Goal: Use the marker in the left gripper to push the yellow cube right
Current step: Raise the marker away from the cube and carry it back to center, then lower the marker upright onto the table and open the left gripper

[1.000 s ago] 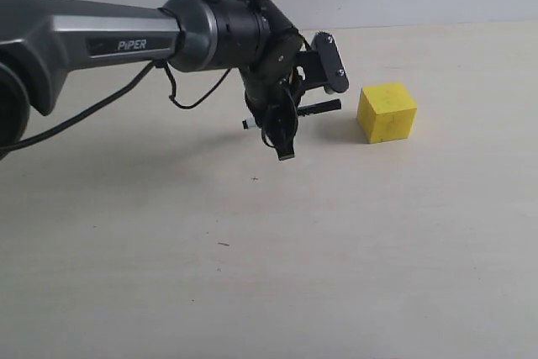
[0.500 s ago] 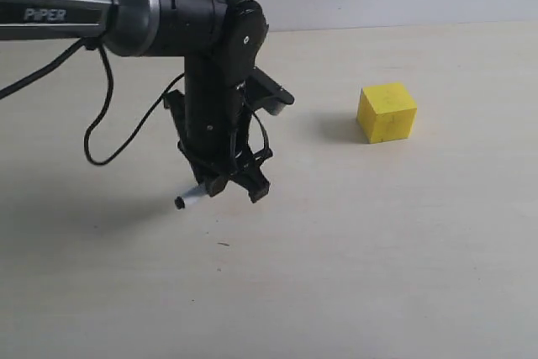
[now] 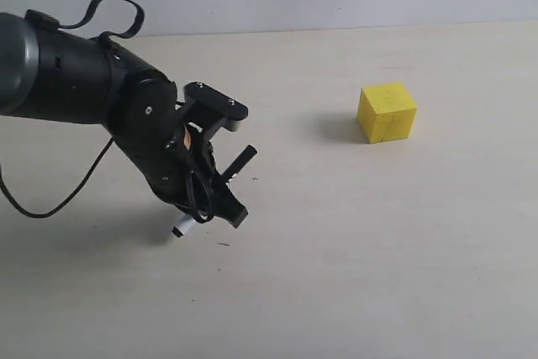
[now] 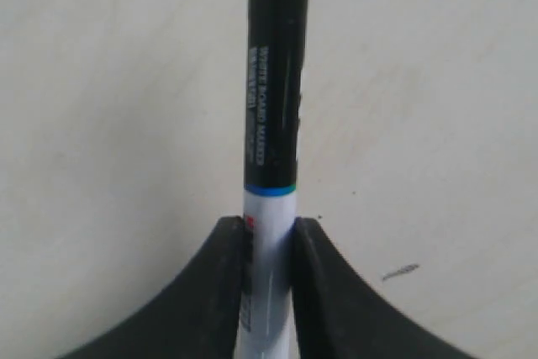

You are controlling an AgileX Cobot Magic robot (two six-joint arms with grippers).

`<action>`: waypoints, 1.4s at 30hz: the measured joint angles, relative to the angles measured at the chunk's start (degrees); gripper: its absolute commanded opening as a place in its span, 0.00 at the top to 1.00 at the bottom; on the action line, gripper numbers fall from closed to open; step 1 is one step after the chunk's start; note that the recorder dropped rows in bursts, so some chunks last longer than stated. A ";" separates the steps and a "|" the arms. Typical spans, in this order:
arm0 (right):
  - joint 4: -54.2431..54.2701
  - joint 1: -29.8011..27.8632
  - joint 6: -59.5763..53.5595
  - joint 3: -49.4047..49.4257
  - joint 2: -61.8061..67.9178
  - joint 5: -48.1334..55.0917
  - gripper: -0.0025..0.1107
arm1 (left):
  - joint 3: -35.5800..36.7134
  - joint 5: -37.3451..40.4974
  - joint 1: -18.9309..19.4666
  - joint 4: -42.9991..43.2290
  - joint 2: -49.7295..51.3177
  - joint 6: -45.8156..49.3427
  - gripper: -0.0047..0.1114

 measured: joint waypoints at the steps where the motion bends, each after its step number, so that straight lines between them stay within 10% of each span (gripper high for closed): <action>1: 0.00 0.00 0.00 0.00 0.00 0.00 0.98 | 0.78 -1.13 0.68 0.00 -0.84 -0.77 0.96; 10: 0.00 0.00 0.00 0.00 0.00 0.00 0.98 | 1.82 -6.02 8.04 -0.35 -7.67 -17.26 0.96; 26: 0.00 0.00 0.00 0.00 0.00 0.00 0.98 | -6.93 5.42 7.90 -20.99 -2.55 -12.99 0.96; 42: 0.00 0.00 0.00 0.00 0.00 0.00 0.98 | -19.74 7.40 1.72 -18.19 12.26 -25.35 0.96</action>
